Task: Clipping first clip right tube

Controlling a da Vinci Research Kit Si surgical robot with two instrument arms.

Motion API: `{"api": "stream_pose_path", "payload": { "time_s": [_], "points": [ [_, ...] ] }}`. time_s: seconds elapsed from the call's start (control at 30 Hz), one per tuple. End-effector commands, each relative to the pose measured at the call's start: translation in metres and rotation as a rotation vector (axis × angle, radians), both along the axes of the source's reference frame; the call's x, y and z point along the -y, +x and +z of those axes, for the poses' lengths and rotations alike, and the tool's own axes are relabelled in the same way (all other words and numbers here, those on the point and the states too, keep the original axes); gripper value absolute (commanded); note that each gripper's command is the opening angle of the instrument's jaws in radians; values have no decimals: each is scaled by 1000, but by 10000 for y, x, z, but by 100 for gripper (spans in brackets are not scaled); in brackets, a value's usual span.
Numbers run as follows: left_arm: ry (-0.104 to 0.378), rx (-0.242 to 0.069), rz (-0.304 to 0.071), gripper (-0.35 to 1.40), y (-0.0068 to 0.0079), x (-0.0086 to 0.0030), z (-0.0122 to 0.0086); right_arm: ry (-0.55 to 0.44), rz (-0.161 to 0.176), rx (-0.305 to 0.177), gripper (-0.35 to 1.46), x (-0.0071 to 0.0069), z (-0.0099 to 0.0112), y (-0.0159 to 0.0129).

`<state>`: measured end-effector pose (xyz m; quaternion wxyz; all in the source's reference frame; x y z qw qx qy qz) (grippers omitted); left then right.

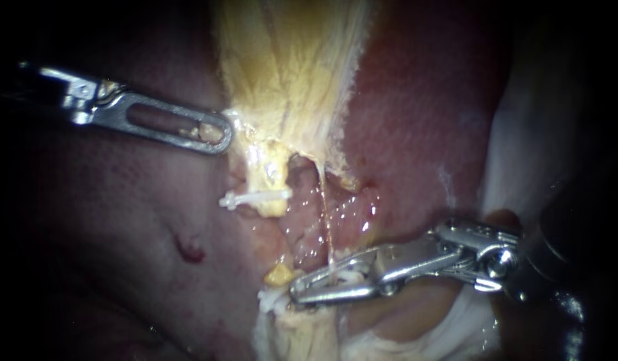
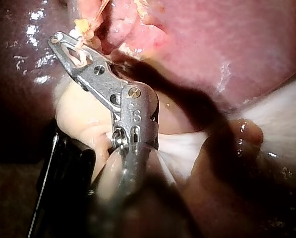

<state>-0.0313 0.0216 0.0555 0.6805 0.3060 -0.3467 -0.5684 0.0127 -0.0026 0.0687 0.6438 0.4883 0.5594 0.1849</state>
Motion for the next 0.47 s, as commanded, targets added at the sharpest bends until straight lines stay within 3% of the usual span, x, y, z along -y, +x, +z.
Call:
{"api": "stream_pose_path", "payload": {
  "time_s": [0.03,0.47],
  "points": [
    [0,0,0,-35,0,0,0,1,-2,-1,-35,-1,-1,-1],
    [0,0,0,-35,1,-1,1,3,-2,-2,-35,-3,-2,-1]
  ]
}}
